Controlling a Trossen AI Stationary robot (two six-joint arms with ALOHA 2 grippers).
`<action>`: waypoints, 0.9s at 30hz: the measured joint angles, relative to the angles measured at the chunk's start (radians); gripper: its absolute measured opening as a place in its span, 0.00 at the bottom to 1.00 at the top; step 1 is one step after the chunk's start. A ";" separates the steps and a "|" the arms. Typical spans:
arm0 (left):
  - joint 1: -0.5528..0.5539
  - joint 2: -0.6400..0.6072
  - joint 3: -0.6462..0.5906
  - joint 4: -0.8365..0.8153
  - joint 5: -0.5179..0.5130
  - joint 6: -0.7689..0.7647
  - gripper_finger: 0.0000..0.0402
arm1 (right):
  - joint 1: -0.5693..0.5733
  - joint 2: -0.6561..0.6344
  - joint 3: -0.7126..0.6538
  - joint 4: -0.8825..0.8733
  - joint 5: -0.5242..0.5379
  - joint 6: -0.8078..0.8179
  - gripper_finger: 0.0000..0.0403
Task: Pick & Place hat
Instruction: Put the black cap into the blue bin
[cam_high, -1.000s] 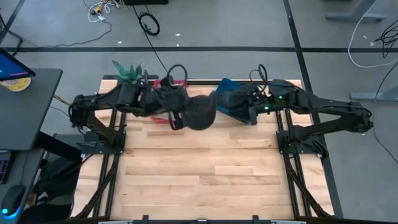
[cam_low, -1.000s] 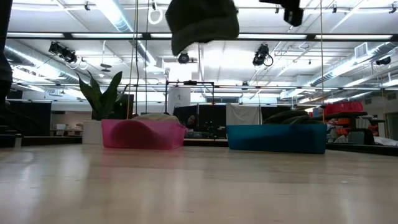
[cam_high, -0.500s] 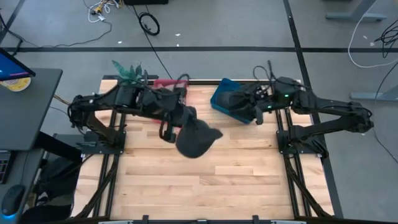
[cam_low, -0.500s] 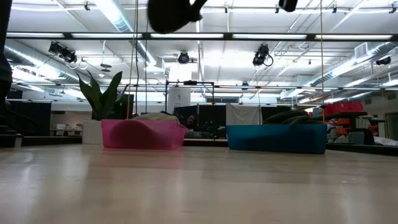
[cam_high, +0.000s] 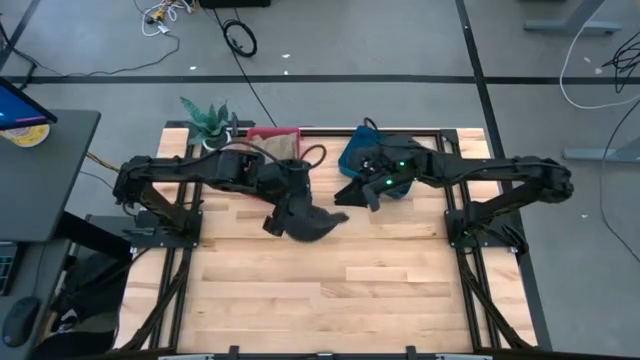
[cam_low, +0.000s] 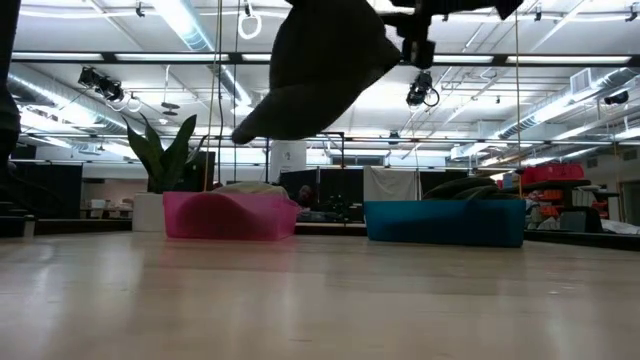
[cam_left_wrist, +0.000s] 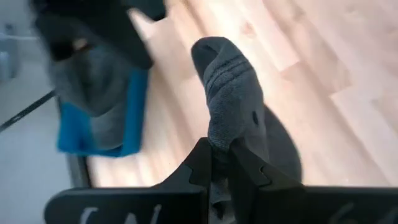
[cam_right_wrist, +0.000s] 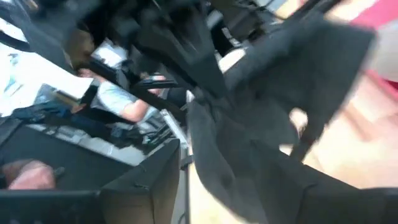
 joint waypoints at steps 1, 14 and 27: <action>0.000 0.000 -0.020 0.015 0.018 0.005 0.07 | 0.000 0.014 0.000 0.023 -0.019 0.001 0.48; 0.035 0.015 -0.108 0.134 0.048 0.023 0.07 | 0.036 0.158 0.000 0.103 -0.095 0.041 0.48; 0.073 0.015 -0.107 0.178 0.086 0.052 0.07 | 0.046 0.193 0.000 0.145 -0.031 0.076 0.48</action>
